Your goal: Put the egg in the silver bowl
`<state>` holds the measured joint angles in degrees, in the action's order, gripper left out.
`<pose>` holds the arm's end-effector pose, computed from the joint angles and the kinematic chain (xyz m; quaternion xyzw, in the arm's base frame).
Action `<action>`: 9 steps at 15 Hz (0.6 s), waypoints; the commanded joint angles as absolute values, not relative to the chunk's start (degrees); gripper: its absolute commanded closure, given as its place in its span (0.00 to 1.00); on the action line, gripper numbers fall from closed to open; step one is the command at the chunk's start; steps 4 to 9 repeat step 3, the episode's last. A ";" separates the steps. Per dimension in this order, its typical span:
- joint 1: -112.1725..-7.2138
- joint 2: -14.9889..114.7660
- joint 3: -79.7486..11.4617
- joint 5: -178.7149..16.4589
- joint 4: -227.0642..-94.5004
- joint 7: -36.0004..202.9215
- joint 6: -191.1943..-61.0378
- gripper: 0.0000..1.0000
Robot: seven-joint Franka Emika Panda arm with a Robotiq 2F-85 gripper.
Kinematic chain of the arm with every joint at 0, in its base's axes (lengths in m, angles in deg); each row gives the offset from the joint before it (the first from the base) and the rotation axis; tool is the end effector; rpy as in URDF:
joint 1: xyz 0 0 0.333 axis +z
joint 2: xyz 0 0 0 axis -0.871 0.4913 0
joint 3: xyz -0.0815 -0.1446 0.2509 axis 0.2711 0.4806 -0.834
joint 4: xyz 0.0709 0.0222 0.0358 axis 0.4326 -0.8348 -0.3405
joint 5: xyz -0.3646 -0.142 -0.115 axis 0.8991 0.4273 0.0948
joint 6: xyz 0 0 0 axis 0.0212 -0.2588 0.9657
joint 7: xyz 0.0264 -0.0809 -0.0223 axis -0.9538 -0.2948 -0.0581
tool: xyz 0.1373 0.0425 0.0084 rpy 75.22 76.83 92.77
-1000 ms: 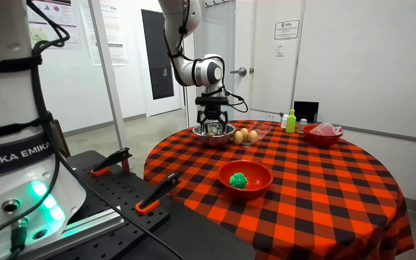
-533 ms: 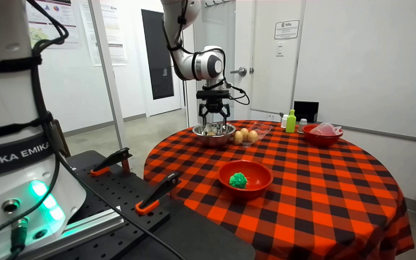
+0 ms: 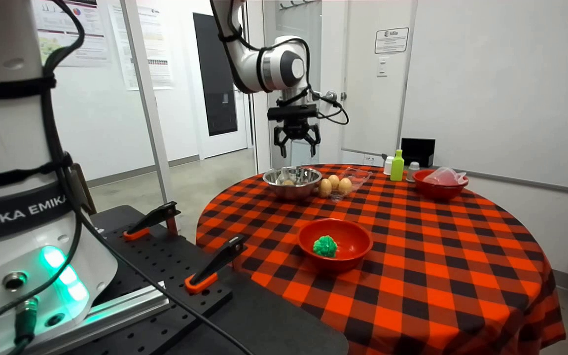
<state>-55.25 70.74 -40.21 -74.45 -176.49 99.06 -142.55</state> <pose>0.6381 0.0846 0.1057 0.9724 0.2255 0.0482 0.0347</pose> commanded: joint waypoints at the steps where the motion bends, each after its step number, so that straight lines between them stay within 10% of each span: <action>1: -55.96 61.43 -38.82 -72.27 -189.75 98.60 -147.04 0.00; 9: -56.27 65.20 -39.55 -73.38 -184.65 98.78 -144.93 0.00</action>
